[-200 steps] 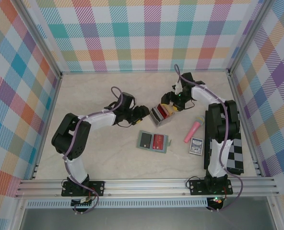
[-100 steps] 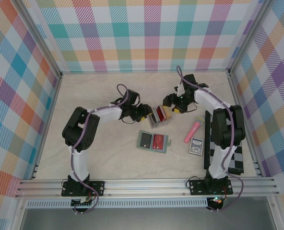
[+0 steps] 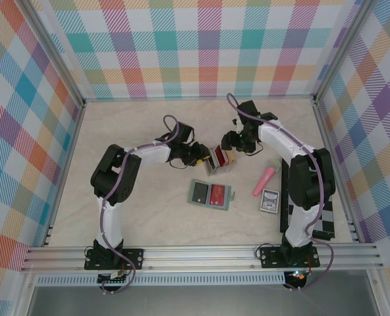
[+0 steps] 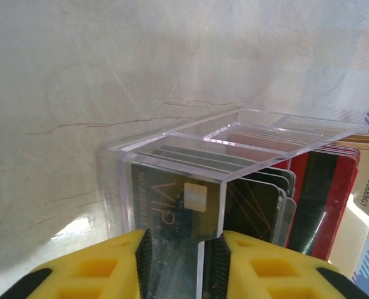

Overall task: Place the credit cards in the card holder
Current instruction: Pick up the credit card from the storage box.

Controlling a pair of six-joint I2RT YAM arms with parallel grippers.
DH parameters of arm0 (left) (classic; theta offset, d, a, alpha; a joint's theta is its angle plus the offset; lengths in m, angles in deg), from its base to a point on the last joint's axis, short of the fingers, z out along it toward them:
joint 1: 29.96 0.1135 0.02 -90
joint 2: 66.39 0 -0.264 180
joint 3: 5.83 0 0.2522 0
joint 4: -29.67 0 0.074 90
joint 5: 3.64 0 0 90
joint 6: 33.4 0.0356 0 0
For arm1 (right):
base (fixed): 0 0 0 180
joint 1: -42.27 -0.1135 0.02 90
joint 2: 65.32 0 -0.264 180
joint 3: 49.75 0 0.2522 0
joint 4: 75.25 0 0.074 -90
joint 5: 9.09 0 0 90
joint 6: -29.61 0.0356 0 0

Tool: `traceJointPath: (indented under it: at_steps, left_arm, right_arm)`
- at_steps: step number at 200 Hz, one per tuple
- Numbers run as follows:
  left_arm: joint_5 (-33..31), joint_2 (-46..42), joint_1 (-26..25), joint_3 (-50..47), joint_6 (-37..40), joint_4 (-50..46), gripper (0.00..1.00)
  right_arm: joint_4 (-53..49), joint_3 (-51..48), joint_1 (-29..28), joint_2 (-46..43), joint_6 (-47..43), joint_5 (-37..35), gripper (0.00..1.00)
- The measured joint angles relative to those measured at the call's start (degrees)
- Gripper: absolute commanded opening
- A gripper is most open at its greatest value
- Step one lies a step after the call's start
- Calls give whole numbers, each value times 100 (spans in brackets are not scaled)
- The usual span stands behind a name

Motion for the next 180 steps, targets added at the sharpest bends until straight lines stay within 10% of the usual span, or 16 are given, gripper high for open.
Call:
traceJointPath:
  at_steps: [180]
  left_arm:
    - [-61,7,-68,15,199,-96,24]
  right_arm:
    - [-678,769,-748,446,-623,-2017,61]
